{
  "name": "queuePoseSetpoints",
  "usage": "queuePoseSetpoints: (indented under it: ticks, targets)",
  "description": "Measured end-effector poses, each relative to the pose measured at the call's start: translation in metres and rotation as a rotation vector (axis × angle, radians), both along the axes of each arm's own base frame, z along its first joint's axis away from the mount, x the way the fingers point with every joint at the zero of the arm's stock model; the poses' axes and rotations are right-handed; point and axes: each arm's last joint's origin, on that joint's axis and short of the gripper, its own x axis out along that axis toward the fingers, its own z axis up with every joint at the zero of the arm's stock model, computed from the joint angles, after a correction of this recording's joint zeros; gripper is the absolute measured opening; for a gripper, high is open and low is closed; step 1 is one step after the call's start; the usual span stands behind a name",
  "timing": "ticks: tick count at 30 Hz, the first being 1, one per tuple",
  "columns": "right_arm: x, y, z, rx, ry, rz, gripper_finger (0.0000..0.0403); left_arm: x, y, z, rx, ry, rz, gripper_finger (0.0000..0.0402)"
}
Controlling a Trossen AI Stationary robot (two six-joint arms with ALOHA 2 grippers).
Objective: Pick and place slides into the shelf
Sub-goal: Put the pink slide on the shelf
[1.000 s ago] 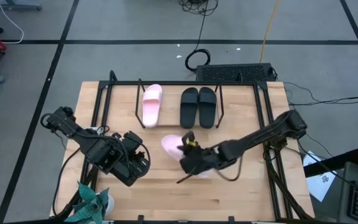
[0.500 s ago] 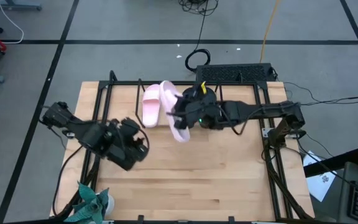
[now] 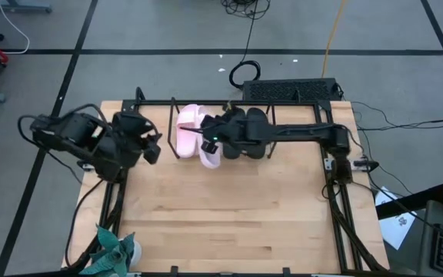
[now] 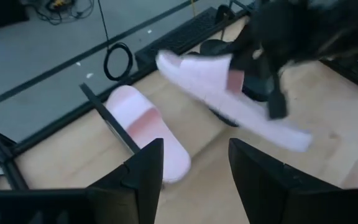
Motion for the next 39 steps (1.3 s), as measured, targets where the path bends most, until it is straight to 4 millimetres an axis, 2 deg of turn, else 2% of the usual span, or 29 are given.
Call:
queuePoseSetpoints:
  ticks: [5, 11, 15, 23, 36, 39]
  targets:
    - [0.016, -0.025, -0.040, 0.037, 0.081, -0.044, 0.0002, -0.002, 0.009, 0.002, 0.040, 0.032, -0.009, 0.0182]
    - [0.019, -0.055, -0.065, 0.131, 0.092, -0.102, 0.0003, 0.001, 0.016, 0.001, 0.079, 0.085, -0.018, 0.0182]
    - [0.017, -0.066, -0.069, 0.131, 0.108, -0.123, 0.0003, 0.003, 0.021, 0.000, 0.100, 0.114, -0.016, 0.0182]
    - [0.018, -0.072, -0.067, 0.072, 0.131, -0.113, 0.0003, 0.004, 0.032, 0.000, 0.130, 0.158, -0.002, 0.0182]
    - [0.031, -0.075, -0.098, 0.020, 0.215, -0.082, 0.0003, 0.004, 0.036, 0.000, 0.130, 0.182, -0.005, 0.0182]
    - [0.031, -0.075, -0.099, 0.013, 0.230, -0.073, 0.0003, 0.004, 0.036, 0.000, 0.130, 0.182, -0.006, 0.0182]
